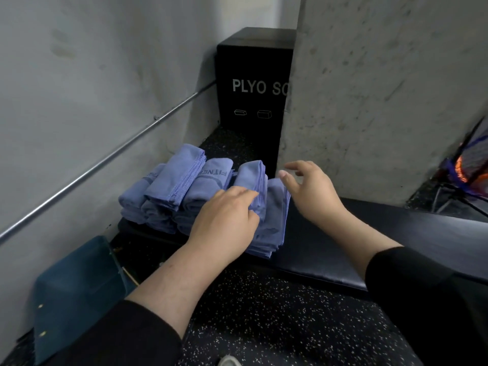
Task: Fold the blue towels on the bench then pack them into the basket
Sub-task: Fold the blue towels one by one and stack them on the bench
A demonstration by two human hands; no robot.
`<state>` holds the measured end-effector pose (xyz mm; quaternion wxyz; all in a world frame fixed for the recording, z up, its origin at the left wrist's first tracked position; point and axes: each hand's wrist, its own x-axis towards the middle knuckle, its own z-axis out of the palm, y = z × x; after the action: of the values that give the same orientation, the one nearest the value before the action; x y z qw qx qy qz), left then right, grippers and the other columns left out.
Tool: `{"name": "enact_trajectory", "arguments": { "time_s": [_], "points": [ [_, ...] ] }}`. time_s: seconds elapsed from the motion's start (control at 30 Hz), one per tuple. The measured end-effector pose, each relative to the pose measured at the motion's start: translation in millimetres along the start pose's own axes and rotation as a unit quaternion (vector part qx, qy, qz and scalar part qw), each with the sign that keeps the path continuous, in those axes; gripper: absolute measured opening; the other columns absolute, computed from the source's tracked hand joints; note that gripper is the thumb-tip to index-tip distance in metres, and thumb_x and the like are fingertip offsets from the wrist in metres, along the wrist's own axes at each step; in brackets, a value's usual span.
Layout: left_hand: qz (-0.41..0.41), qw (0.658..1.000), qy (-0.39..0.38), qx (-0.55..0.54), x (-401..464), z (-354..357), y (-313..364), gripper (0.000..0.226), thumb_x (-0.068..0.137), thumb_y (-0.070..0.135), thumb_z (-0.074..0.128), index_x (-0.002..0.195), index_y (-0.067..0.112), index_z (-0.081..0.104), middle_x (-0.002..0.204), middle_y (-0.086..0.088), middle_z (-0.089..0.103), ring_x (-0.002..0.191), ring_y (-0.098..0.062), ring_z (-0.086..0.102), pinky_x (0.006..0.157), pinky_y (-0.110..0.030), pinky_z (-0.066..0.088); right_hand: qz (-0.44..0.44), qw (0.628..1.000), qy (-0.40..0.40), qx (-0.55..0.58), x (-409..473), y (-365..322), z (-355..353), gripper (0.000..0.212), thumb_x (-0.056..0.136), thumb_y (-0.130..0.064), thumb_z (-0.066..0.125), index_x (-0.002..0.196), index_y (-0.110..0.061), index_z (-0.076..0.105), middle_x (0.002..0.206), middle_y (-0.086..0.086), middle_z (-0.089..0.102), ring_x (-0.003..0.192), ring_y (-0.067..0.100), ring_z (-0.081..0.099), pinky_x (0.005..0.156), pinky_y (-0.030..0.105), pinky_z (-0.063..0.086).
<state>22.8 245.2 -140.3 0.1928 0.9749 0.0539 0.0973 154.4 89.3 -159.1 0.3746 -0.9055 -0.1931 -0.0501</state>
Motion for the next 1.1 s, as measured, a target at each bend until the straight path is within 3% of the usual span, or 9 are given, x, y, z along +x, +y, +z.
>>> {"name": "enact_trajectory", "arguments": {
  "time_s": [0.1, 0.23, 0.37, 0.57, 0.77, 0.9, 1.1],
  "points": [
    [0.021, 0.998, 0.052, -0.026, 5.9, 1.0, 19.5, 0.038, 0.099, 0.021, 0.05, 0.136, 0.021, 0.06, 0.137, 0.005, 0.058, 0.119, -0.023, 0.051, 0.101, -0.042, 0.043, 0.001, 1.0, 0.014, 0.004, -23.5, 19.8, -23.4, 0.036, 0.1, -0.043, 0.055, 0.126, -0.02, 0.064, 0.128, -0.004, 0.059, 0.119, 0.013, 0.056, 0.097, 0.027, 0.043],
    [0.057, 0.99, 0.093, -0.091, 12.6, 13.6, 58.2, 0.028, 0.098, 0.016, 0.055, 0.123, 0.015, 0.068, 0.123, 0.003, 0.066, 0.111, -0.014, 0.054, 0.09, -0.02, 0.037, 0.034, 0.999, 0.031, 0.001, -58.9, 54.6, -66.3, 0.033, 0.1, -0.042, 0.057, 0.123, -0.02, 0.066, 0.121, -0.005, 0.061, 0.109, 0.012, 0.061, 0.095, 0.027, 0.046],
    [0.073, 0.984, 0.066, -0.151, 21.4, 36.1, 103.4, 0.03, 0.098, 0.023, 0.058, 0.126, 0.02, 0.068, 0.121, 0.001, 0.067, 0.112, -0.019, 0.061, 0.097, -0.034, 0.047, 0.085, 0.995, 0.053, -0.024, -91.0, 98.3, -116.5, 0.028, 0.099, -0.04, 0.059, 0.117, -0.02, 0.068, 0.111, -0.004, 0.065, 0.101, 0.013, 0.062, 0.088, 0.026, 0.046],
    [0.084, 0.981, 0.022, -0.173, 25.5, 69.0, 168.7, 0.027, 0.099, 0.024, 0.06, 0.125, 0.022, 0.069, 0.116, 0.004, 0.069, 0.099, -0.013, 0.062, 0.081, -0.025, 0.04, 0.159, 0.981, 0.051, -0.097, -145.4, 179.0, -184.1, 0.022, 0.096, -0.037, 0.064, 0.108, -0.02, 0.072, 0.105, -0.001, 0.073, 0.096, 0.015, 0.068, 0.086, 0.029, 0.05],
    [0.116, 0.98, -0.062, -0.151, 29.2, 109.3, 217.5, 0.032, 0.101, 0.031, 0.055, 0.131, 0.026, 0.063, 0.12, 0.009, 0.064, 0.107, -0.013, 0.06, 0.091, -0.032, 0.047, 0.255, 0.944, 0.083, -0.19, -190.5, 261.5, -238.2, 0.03, 0.095, -0.032, 0.065, 0.119, -0.015, 0.069, 0.12, 0.01, 0.067, 0.112, 0.029, 0.062, 0.092, 0.035, 0.045],
    [0.127, 0.978, -0.113, -0.124, 32.3, 139.3, 239.5, 0.035, 0.101, 0.035, 0.053, 0.135, 0.027, 0.06, 0.122, 0.011, 0.063, 0.109, -0.013, 0.06, 0.096, -0.036, 0.05, 0.35, 0.897, 0.09, -0.255, -212.4, 305.2, -259.2, 0.05, 0.095, -0.039, 0.062, 0.14, -0.02, 0.053, 0.147, 0.003, 0.047, 0.134, 0.03, 0.045, 0.101, 0.049, 0.042],
    [0.139, 0.971, -0.183, -0.07, 35.0, 172.6, 259.0, 0.038, 0.102, 0.042, 0.049, 0.137, 0.03, 0.057, 0.119, 0.012, 0.06, 0.113, -0.013, 0.057, 0.098, -0.038, 0.049, 0.432, 0.854, 0.087, -0.276, -225.3, 347.9, -265.2, 0.067, 0.093, -0.044, 0.058, 0.147, -0.013, 0.031, 0.158, 0.005, 0.03, 0.14, 0.034, 0.034, 0.101, 0.062, 0.039]
  ]
}}
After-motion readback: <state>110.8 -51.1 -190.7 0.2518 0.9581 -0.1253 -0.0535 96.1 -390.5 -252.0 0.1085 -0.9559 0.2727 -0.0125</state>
